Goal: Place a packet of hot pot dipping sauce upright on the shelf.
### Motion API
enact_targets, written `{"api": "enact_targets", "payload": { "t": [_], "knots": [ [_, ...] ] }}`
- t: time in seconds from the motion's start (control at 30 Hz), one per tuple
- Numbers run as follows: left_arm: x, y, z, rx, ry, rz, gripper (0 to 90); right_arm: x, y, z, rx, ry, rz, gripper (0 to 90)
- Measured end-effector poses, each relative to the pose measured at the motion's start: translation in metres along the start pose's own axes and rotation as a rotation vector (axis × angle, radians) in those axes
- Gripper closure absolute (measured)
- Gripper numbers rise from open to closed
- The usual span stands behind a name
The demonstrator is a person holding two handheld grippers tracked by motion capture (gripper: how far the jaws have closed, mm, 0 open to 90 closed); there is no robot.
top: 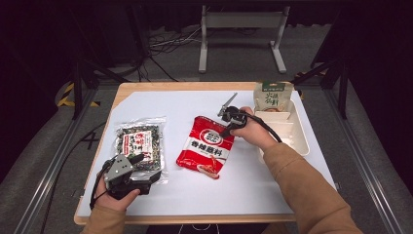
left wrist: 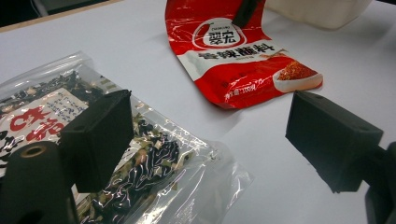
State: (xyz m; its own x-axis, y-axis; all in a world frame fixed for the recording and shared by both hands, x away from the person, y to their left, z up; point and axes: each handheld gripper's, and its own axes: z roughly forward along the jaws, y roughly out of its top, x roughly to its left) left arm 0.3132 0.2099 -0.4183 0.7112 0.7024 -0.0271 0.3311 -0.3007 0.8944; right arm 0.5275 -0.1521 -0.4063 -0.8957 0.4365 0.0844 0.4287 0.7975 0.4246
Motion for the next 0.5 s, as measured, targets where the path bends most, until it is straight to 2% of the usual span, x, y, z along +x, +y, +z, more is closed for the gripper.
{"api": "enact_targets", "payload": {
  "t": [0.2,0.5],
  "knots": [
    [0.000,0.000,0.000,-0.002,0.002,0.005,15.5,0.000,0.002,-0.004,0.010,0.011,-0.025,88.1],
    [0.000,0.000,0.000,0.005,0.004,0.006,15.5,0.008,0.006,-0.022,-0.021,0.007,-0.018,88.2]
  ]
}}
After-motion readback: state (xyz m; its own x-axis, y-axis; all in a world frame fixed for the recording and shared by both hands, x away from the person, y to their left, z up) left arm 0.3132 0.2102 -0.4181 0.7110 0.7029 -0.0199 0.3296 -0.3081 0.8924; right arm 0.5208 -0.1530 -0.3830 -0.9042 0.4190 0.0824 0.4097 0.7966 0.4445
